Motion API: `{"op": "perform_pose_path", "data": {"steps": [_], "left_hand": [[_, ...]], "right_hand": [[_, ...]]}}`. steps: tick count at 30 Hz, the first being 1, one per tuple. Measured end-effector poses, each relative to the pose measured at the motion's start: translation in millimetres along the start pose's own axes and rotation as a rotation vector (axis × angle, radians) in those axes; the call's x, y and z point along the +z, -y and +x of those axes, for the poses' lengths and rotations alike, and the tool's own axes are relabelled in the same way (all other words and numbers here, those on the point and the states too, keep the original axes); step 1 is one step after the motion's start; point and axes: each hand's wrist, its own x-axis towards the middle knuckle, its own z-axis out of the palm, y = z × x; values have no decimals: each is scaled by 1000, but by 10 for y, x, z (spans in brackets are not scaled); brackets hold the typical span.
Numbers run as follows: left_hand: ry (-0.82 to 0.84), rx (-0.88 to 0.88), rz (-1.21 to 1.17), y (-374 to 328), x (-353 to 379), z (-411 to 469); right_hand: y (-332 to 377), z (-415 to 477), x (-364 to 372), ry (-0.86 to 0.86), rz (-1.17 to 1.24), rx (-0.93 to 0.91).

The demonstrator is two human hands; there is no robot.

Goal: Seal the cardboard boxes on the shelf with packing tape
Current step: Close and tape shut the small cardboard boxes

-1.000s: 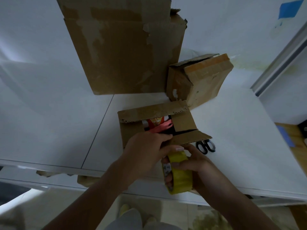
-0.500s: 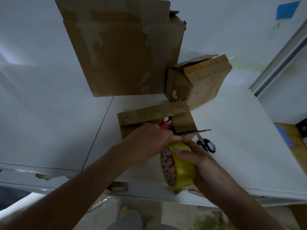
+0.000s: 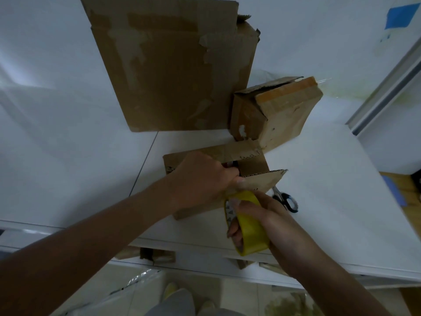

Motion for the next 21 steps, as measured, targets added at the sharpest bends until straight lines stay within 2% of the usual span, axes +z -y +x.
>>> {"op": "perform_pose_path", "data": {"steps": [4,7,16,21], "left_hand": [[-3,-36,-38,36,104,47],[14,-36,-60,37,199,23],[5,5,11,150,224,32],[187,-20,-21,157,235,71]], "right_hand": [[-64,106,-26,-14,-7,179],[-111,159,-54,-20,-27,238],[-71,153,15,-19,65,179],[-79,152,52,23,86,129]]}}
